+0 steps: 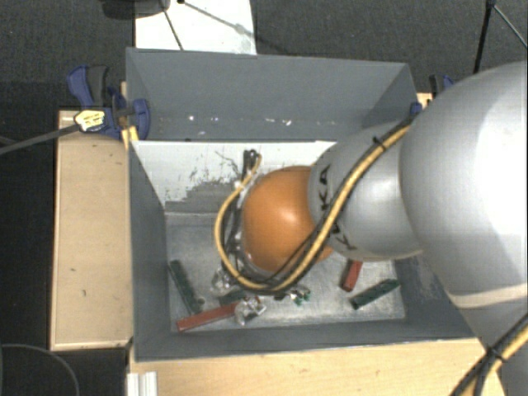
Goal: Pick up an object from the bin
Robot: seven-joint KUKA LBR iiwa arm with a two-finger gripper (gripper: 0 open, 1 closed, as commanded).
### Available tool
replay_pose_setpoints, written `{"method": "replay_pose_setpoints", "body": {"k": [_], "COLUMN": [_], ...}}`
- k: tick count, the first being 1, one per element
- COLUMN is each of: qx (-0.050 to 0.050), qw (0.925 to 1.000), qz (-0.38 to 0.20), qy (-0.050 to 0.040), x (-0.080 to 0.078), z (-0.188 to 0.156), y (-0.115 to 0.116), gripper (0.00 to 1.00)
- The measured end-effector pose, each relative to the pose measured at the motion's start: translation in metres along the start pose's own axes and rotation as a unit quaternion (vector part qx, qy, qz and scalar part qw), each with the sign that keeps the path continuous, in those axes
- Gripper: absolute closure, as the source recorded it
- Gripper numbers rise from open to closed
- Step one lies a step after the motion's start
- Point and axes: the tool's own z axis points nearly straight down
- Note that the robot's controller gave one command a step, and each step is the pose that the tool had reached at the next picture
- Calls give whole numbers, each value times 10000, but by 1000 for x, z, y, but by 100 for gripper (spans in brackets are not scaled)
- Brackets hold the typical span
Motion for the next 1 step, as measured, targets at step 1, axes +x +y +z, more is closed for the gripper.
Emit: {"method": "replay_pose_setpoints", "body": {"k": [1], "qx": [0], "qw": [10000], "qz": [3], "qy": [0], "x": [0], "z": [0], "y": [0], "gripper": [100]}}
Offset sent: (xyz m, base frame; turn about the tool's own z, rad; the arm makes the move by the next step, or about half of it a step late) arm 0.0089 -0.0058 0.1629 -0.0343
